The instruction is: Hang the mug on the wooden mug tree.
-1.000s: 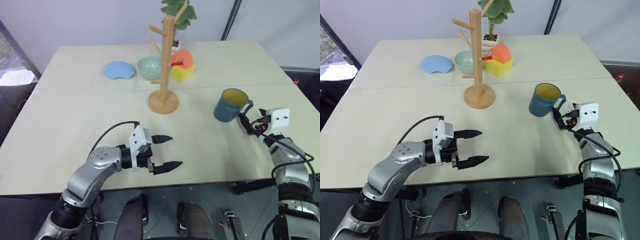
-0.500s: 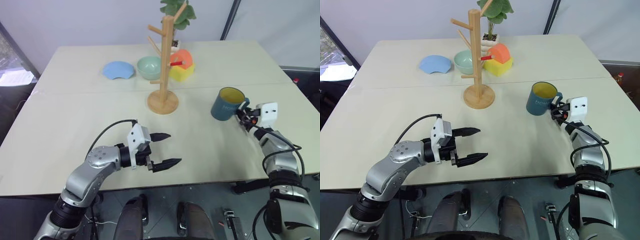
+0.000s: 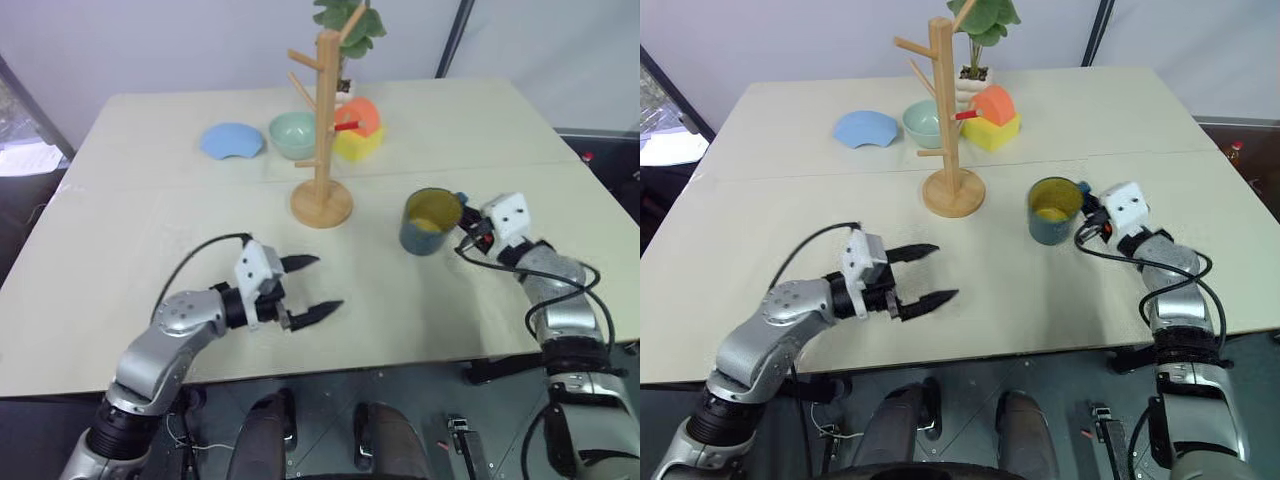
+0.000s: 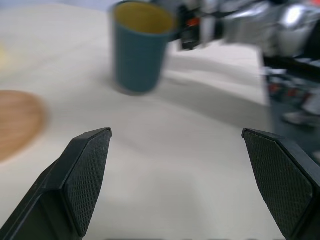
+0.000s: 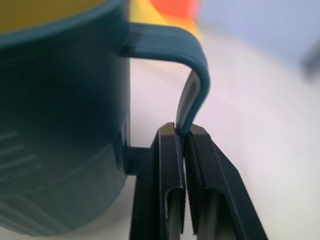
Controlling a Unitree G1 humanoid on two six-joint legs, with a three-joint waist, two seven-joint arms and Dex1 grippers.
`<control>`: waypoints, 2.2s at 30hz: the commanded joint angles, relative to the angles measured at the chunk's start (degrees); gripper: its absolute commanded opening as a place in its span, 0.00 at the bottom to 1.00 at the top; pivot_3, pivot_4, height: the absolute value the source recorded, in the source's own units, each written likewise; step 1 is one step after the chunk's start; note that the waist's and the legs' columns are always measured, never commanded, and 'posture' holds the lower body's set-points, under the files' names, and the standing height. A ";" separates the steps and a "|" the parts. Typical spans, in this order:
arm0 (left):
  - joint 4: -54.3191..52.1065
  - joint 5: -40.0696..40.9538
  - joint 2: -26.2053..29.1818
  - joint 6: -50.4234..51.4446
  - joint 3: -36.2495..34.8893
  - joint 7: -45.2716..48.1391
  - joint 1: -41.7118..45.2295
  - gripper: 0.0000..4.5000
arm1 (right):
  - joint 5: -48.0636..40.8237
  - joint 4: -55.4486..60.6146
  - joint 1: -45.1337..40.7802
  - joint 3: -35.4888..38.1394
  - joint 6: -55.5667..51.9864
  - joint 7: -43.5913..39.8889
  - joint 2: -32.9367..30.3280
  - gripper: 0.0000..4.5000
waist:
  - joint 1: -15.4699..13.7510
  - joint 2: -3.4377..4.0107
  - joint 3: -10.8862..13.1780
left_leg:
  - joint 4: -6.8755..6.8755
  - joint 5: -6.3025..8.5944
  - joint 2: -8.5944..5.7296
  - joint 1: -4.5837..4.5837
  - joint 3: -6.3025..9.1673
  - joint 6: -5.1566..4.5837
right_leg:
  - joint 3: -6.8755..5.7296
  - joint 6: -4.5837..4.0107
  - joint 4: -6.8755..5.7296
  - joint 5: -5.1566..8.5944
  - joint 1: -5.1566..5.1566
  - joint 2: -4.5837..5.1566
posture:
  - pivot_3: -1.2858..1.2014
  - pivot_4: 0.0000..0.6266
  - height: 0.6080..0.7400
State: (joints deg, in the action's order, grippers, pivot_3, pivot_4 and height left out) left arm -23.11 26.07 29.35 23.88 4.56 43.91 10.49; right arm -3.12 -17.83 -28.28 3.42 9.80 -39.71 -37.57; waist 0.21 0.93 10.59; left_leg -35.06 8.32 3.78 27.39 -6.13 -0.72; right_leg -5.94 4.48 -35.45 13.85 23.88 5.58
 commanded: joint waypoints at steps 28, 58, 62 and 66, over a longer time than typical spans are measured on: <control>0.15 3.37 1.74 -4.01 -12.09 -2.12 2.90 1.00 | 13.88 -17.84 -41.47 -15.68 3.58 -5.77 6.29 0.02 | 0.76 -0.11 0.05 | -0.04 -0.02 0.13 0.08 -1.43 0.02 | 0.64 -0.10 -0.68 -0.24 0.72 0.10 | 0.52 0.24 1.00; -0.66 4.66 1.70 -3.43 -12.17 -3.45 3.88 1.00 | 17.81 -24.91 -46.81 -16.27 2.70 -1.79 9.33 0.66 | 0.84 -0.11 0.05 | -0.01 -0.04 0.16 0.08 -1.68 0.05 | 0.85 -0.10 -0.74 -0.25 0.86 0.05 | 0.52 0.24 1.00; -0.31 4.96 1.43 -2.86 -12.52 -4.55 4.10 1.00 | 12.78 -19.83 -44.03 -11.80 -0.88 -3.35 6.70 0.66 | 0.72 -0.12 0.04 | -0.01 -0.04 0.16 0.09 -1.68 0.04 | 0.86 -0.10 -0.74 -0.25 0.86 0.05 | 0.52 0.24 1.00; 1.46 6.56 -0.37 -1.74 -14.94 -8.18 3.43 1.00 | 4.31 -12.69 -36.83 -4.41 -7.72 -5.95 3.90 0.66 | 0.48 -0.19 0.00 | -0.02 -0.04 0.16 0.08 -1.64 0.04 | 0.86 -0.10 -0.70 -0.24 0.81 0.05 | 0.52 0.24 1.00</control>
State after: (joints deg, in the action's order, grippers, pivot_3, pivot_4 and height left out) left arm -21.30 31.40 29.21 22.08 -7.88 37.39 13.89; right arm 4.93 -33.61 -66.50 -4.32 4.35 -44.75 -32.50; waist 0.69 0.75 10.59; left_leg -35.09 8.28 3.95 27.47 -7.77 -0.68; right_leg -5.08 4.38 -36.14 13.61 24.67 5.64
